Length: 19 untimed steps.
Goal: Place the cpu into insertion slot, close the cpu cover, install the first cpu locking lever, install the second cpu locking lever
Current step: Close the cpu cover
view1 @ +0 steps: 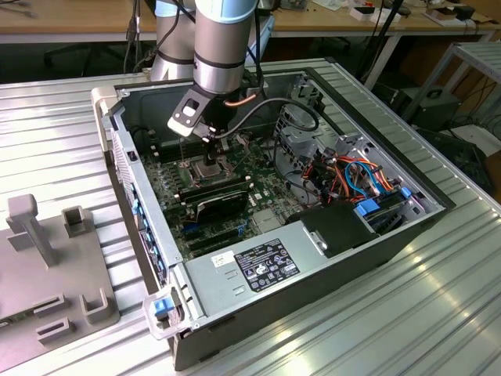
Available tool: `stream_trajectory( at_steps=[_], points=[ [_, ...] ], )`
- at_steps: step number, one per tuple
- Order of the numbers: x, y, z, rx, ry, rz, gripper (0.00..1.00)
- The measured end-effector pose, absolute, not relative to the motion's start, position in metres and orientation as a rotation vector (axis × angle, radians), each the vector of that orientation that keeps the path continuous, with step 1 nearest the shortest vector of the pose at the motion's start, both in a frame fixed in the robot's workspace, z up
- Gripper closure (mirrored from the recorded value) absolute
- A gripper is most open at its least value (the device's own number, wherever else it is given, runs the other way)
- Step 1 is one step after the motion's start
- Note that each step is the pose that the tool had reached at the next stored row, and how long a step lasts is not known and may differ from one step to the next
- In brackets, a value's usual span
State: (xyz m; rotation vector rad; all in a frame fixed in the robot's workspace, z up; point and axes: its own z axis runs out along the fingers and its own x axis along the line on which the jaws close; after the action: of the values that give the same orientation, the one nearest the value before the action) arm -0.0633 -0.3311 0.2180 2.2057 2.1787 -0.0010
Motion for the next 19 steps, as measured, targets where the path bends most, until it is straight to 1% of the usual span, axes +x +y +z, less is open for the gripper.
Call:
stream_trajectory(
  at_steps=[13,14,15,19],
  points=[
    [-0.063,-0.331,0.219,2.206,2.179,0.0,0.89],
    [-0.063,-0.331,0.221,2.206,2.179,0.0,0.89],
    [-0.063,-0.331,0.234,2.206,2.179,0.0,0.89],
    [-0.063,-0.331,0.237,2.206,2.179,0.0,0.89]
  ],
)
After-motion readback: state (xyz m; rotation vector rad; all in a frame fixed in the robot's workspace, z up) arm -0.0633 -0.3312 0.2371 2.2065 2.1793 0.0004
